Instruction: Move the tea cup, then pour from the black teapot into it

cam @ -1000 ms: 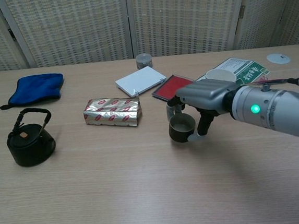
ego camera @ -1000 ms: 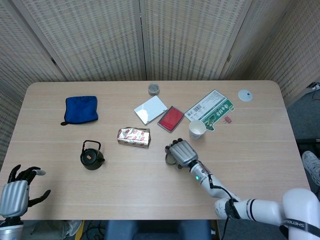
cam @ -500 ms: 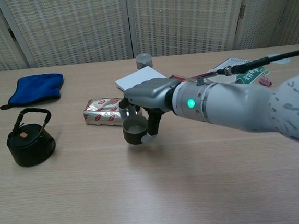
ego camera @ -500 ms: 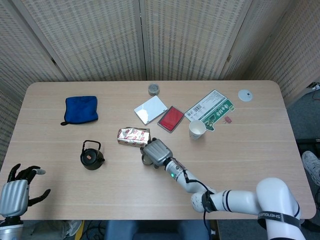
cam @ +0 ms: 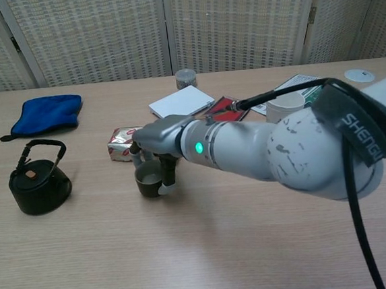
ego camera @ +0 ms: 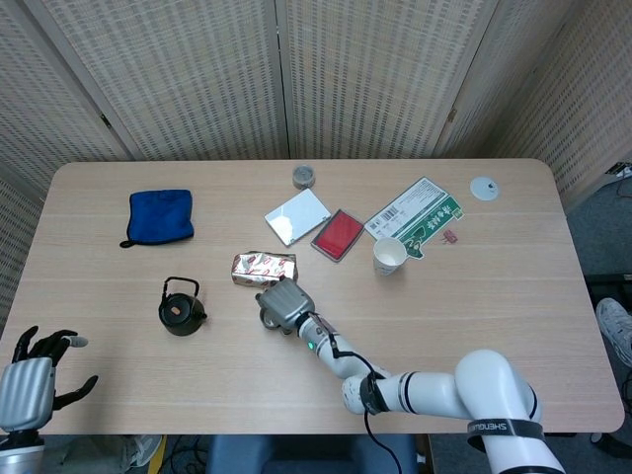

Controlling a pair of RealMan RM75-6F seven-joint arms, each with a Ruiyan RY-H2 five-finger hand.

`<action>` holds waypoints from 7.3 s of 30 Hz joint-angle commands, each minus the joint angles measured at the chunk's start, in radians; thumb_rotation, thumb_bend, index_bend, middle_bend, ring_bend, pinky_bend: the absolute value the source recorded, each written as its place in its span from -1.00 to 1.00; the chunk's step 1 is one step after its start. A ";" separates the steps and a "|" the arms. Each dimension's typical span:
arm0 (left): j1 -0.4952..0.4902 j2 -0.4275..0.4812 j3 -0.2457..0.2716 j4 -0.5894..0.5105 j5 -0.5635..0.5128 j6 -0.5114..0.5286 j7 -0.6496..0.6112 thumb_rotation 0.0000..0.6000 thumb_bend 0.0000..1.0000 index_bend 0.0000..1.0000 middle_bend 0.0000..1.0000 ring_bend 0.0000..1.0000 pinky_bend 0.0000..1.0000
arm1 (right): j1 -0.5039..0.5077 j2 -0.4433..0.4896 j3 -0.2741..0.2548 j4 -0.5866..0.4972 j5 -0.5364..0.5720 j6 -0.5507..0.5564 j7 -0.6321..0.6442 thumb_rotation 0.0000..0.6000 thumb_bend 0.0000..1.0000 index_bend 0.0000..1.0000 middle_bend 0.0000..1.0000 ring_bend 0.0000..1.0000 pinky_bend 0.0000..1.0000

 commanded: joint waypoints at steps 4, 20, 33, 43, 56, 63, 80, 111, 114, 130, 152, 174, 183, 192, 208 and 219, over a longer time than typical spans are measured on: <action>0.003 0.001 0.000 0.001 -0.004 0.002 0.001 1.00 -0.67 -0.21 -0.40 -0.38 -0.86 | 0.036 -0.029 -0.008 0.050 0.026 -0.008 -0.005 1.00 -0.49 -0.11 -0.26 -0.51 -0.50; 0.003 -0.002 0.001 -0.001 -0.002 -0.002 0.007 1.00 -0.67 -0.21 -0.40 -0.38 -0.86 | 0.043 -0.014 -0.036 0.030 0.019 0.014 0.016 1.00 -0.50 -0.50 -0.51 -0.63 -0.50; -0.006 0.003 -0.004 -0.001 0.001 -0.011 0.001 1.00 -0.67 -0.21 -0.40 -0.38 -0.86 | -0.025 0.132 -0.074 -0.181 -0.055 0.146 0.022 1.00 -0.50 -0.53 -0.53 -0.63 -0.50; -0.035 -0.009 -0.015 0.012 0.010 -0.039 -0.010 1.00 -0.67 -0.21 -0.40 -0.38 -0.85 | -0.191 0.354 -0.159 -0.481 -0.180 0.383 0.032 1.00 -0.50 -0.53 -0.53 -0.63 -0.50; -0.074 -0.024 -0.030 0.036 0.002 -0.080 -0.018 1.00 -0.67 -0.21 -0.40 -0.38 -0.85 | -0.466 0.587 -0.301 -0.686 -0.448 0.673 0.136 1.00 -0.50 -0.53 -0.53 -0.63 -0.50; -0.097 -0.024 -0.036 0.035 0.004 -0.102 -0.030 1.00 -0.67 -0.21 -0.40 -0.38 -0.85 | -0.604 0.681 -0.364 -0.722 -0.565 0.792 0.190 1.00 -0.50 -0.53 -0.53 -0.63 -0.50; -0.345 -0.010 -0.107 0.105 0.003 -0.401 -0.178 1.00 -0.67 -0.38 -0.40 -0.41 -0.85 | -0.890 0.837 -0.385 -0.727 -0.681 0.992 0.293 1.00 -0.50 -0.53 -0.53 -0.63 -0.50; -0.672 -0.183 -0.141 0.470 -0.278 -0.830 -0.111 -0.85 -0.72 -0.21 -0.27 -0.47 -0.86 | -1.020 0.862 -0.266 -0.695 -0.730 0.913 0.356 1.00 -0.50 -0.53 -0.53 -0.63 -0.50; -0.683 -0.200 -0.130 0.491 -0.292 -0.836 -0.074 -0.85 -0.72 -0.19 -0.24 -0.47 -0.86 | -1.027 0.863 -0.260 -0.691 -0.732 0.903 0.367 1.00 -0.50 -0.53 -0.53 -0.63 -0.50; -0.692 -0.180 -0.108 0.437 -0.368 -0.818 0.039 -0.86 -0.72 0.00 -0.02 -0.36 -0.86 | -1.055 0.851 -0.225 -0.655 -0.739 0.862 0.415 1.00 -0.50 -0.53 -0.53 -0.63 -0.50; -0.587 0.025 -0.023 0.081 -0.259 -0.627 0.086 -0.87 -0.72 0.03 0.02 -0.33 -0.86 | -1.071 0.845 -0.197 -0.665 -0.770 0.827 0.412 1.00 -0.50 -0.53 -0.53 -0.63 -0.50; -0.525 0.009 0.006 0.064 -0.163 -0.514 0.083 -0.51 -0.72 0.00 0.02 -0.34 -0.86 | -1.087 0.843 -0.181 -0.652 -0.779 0.814 0.430 1.00 -0.50 -0.53 -0.53 -0.63 -0.50; -0.528 -0.012 -0.006 0.108 -0.180 -0.523 0.087 -0.48 -0.72 0.00 0.02 -0.34 -0.86 | -1.097 0.843 -0.178 -0.648 -0.779 0.815 0.436 1.00 -0.50 -0.53 -0.53 -0.63 -0.50; -0.515 -0.004 0.013 0.096 -0.165 -0.518 0.108 -0.19 -0.72 -0.11 -0.05 -0.36 -0.86 | -1.102 0.845 -0.172 -0.648 -0.778 0.813 0.440 1.00 -0.50 -0.53 -0.53 -0.63 -0.50; -0.467 0.020 0.059 0.021 -0.097 -0.453 0.173 -0.02 -0.73 -0.66 -0.50 -0.58 -0.86 | -1.111 0.849 -0.168 -0.652 -0.780 0.811 0.449 1.00 -0.50 -0.53 -0.53 -0.63 -0.50; -0.458 -0.007 0.073 0.059 -0.105 -0.480 0.199 0.23 -0.73 -0.72 -0.56 -0.61 -0.86 | -1.121 0.851 -0.170 -0.644 -0.784 0.815 0.471 1.00 -0.50 -0.53 -0.53 -0.63 -0.50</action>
